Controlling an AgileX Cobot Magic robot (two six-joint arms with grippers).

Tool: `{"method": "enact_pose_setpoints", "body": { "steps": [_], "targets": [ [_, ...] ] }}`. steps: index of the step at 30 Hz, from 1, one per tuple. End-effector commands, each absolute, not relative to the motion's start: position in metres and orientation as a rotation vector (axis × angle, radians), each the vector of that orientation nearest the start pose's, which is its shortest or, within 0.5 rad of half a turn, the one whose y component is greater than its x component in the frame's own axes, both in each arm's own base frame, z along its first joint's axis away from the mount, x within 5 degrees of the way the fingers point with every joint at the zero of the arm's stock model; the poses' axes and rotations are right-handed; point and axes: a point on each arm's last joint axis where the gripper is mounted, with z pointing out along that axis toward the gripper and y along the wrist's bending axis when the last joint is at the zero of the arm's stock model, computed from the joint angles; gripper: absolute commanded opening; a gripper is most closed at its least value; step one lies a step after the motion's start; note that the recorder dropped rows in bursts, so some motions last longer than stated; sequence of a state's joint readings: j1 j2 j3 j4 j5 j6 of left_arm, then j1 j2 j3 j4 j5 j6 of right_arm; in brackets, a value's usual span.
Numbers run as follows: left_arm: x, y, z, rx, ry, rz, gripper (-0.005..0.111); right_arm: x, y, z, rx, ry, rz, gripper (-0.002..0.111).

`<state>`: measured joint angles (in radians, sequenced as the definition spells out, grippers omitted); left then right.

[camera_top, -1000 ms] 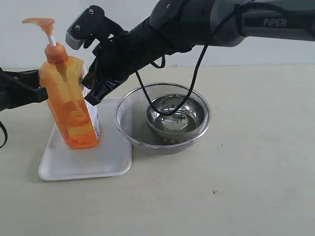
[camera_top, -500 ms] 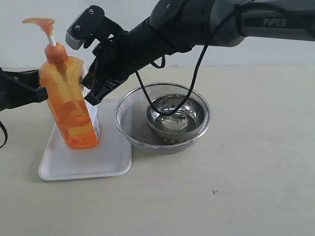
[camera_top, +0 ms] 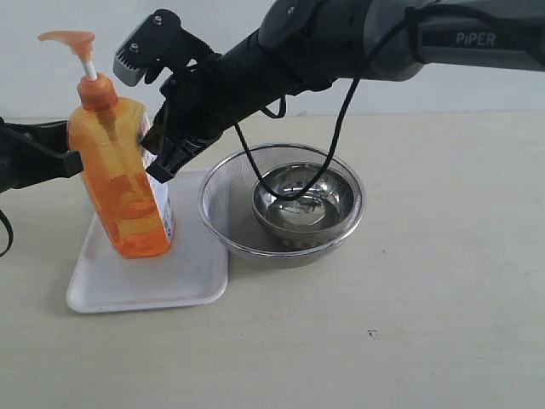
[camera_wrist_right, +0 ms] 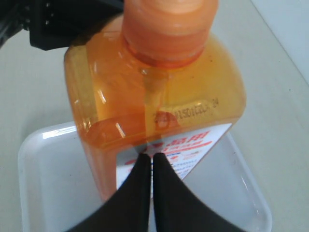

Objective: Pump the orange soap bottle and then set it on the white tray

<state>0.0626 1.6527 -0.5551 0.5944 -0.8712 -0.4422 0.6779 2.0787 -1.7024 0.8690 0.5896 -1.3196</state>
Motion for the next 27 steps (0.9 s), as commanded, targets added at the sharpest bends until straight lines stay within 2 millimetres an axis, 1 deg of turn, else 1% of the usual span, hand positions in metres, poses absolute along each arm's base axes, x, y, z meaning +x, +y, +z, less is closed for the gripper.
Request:
{"method": "enact_pose_setpoints", "body": {
  "steps": [1, 7, 11, 13, 15, 16, 18, 22, 24, 27],
  "targets": [
    [0.296, -0.023, 0.183, 0.258, 1.769, -0.391, 0.005, 0.347, 0.335, 0.252, -1.468, 1.691, 0.588, 0.0],
    [0.296, -0.023, 0.183, 0.258, 1.769, -0.391, 0.005, 0.347, 0.335, 0.252, -1.468, 1.691, 0.588, 0.0],
    [0.296, -0.022, 0.18, 0.256, 1.801, -0.367, 0.005, 0.347, 0.335, 0.252, -1.477, 1.689, 0.578, 0.0],
    [0.296, -0.017, 0.175, 0.229, 1.862, -0.309, 0.005, 0.352, 0.33, 0.251, -1.48, 1.689, 0.542, 0.0],
    [0.295, -0.016, 0.176, 0.227, 1.881, -0.293, 0.005, 0.357, 0.323, 0.252, -1.467, 1.703, 0.519, 0.0],
    [0.294, -0.016, 0.178, 0.228, 1.875, -0.29, 0.005, 0.358, 0.322, 0.254, -1.457, 1.707, 0.518, 0.0],
    [0.292, -0.015, 0.188, 0.238, 1.847, -0.274, 0.005, 0.364, 0.314, 0.26, -1.42, 1.716, 0.49, 0.0],
    [0.281, -0.013, 0.213, 0.247, 1.819, -0.206, 0.005, 0.377, 0.293, 0.269, -1.351, 1.748, 0.467, 0.0],
    [0.273, -0.013, 0.225, 0.25, 1.787, -0.19, 0.005, 0.382, 0.284, 0.273, -1.319, 1.766, 0.465, 0.0],
    [0.257, -0.013, 0.235, 0.232, 1.751, -0.182, 0.005, 0.386, 0.273, 0.281, -1.306, 1.761, 0.436, 0.0]
  ]
}}
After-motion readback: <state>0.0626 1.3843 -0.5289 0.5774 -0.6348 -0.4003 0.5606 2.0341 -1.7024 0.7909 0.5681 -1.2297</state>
